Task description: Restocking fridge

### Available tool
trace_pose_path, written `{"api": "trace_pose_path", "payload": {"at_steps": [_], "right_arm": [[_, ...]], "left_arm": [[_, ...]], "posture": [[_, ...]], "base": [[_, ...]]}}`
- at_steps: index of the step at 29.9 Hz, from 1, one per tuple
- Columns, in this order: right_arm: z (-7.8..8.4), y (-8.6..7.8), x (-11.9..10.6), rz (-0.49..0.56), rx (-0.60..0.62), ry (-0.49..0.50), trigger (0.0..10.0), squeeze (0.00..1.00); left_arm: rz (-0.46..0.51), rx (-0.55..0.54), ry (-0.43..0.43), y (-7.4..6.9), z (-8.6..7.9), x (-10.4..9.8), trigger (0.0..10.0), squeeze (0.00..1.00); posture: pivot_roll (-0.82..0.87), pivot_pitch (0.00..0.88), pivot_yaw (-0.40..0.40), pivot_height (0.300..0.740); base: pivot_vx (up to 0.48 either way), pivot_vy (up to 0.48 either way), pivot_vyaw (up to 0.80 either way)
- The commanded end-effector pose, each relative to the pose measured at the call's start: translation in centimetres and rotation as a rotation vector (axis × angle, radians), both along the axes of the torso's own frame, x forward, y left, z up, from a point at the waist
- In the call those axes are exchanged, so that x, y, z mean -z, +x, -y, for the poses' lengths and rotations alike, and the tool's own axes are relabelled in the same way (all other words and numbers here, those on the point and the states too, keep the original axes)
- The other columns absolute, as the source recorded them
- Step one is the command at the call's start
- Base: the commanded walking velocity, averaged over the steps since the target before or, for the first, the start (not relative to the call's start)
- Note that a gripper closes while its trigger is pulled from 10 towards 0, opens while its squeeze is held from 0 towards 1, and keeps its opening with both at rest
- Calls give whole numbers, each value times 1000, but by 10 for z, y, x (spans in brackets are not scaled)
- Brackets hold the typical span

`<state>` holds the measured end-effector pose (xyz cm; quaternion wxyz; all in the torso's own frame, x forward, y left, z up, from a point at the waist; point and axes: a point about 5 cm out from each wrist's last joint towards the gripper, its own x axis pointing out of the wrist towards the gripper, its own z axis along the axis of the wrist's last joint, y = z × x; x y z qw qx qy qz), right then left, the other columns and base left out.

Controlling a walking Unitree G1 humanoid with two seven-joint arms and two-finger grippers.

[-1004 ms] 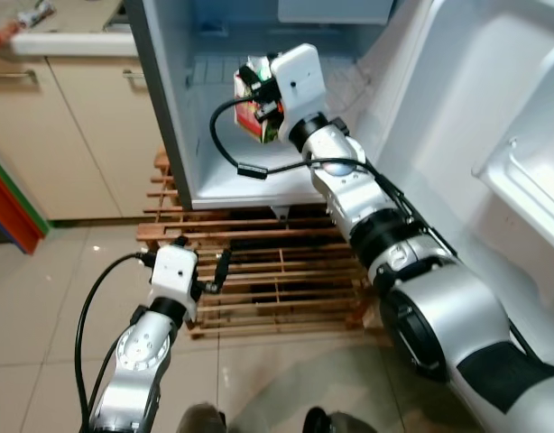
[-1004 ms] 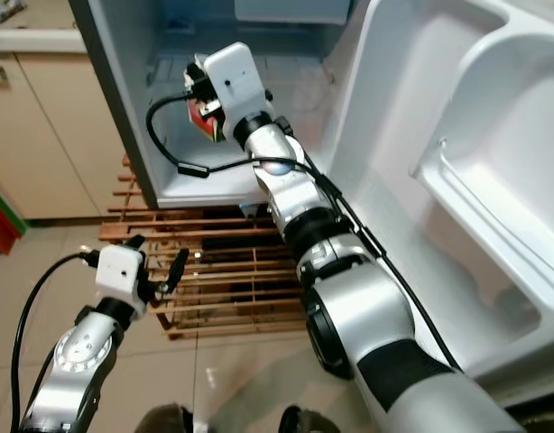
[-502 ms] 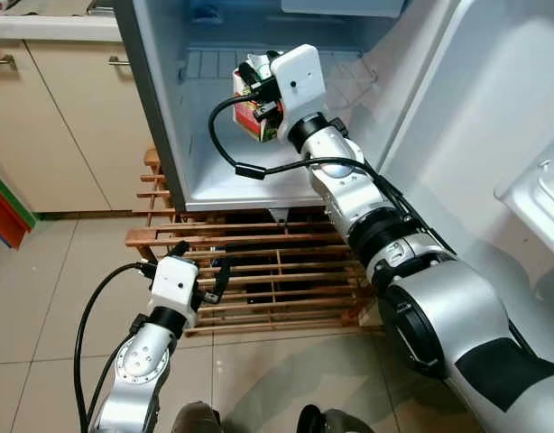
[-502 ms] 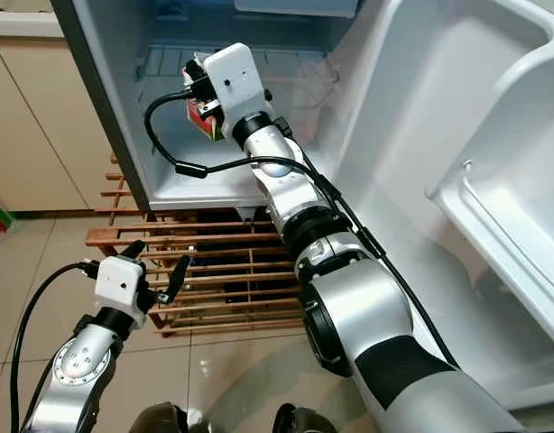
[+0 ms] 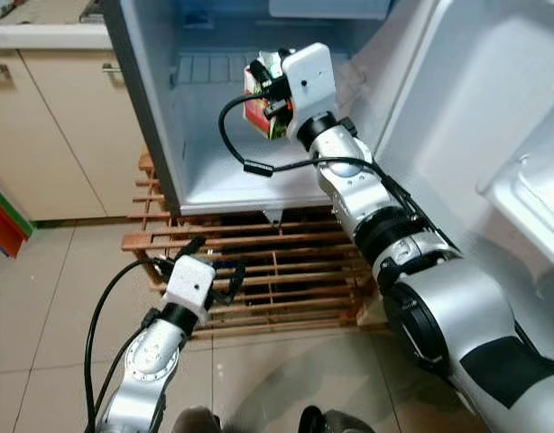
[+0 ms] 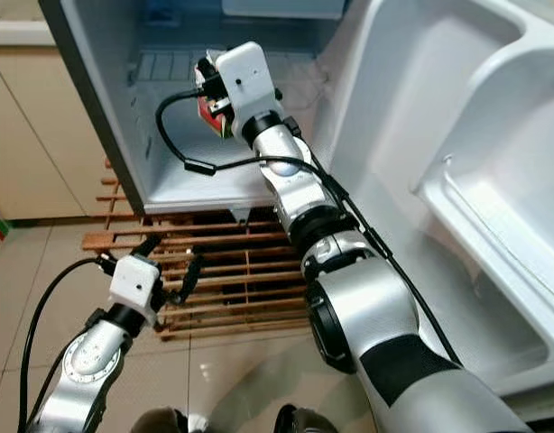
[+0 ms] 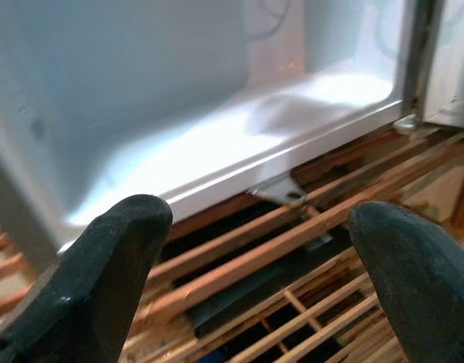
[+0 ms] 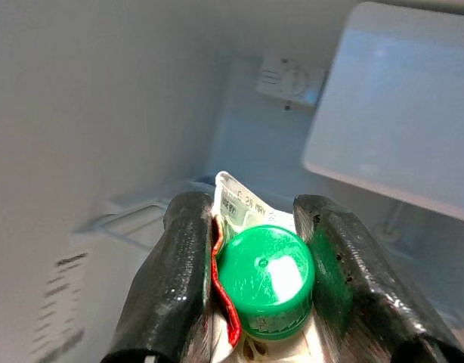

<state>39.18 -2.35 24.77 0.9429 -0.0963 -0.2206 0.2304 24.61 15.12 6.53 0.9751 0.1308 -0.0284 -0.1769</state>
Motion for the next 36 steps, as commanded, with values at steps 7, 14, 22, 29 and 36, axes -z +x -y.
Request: {"api": "trace_pose_path", "payload": {"at_steps": [7, 14, 22, 29, 36], "right_arm": [[1, 1, -6, 24, 5, -2, 0, 0], [1, 0, -4, 22, 1, -5, 0, 0], [-6, -3, 1, 5, -49, -17, 0, 0], [-16, -5, -2, -27, -119, 32, 0, 0], [-23, -6, -20, 24, -134, 30, 0, 0]], "left_arm": [[18, 18, -4, 3, 5, -4, 10000, 0], [21, 13, -12, 3, 6, -4, 10000, 0], [23, 4, -22, 4, 8, -4, 10000, 0], [15, 3, -33, 3, 9, -3, 10000, 0], [-9, 19, -21, -3, 10, 3, 10000, 0]], "posture": [[205, 123, -71, 740], [202, 121, -70, 740], [196, 118, -70, 740], [191, 121, -68, 740], [201, 123, -62, 740]], "base": [[427, 46, 0], [335, 343, 0], [42, 43, 0], [0, 0, 0], [0, 0, 0]]}}
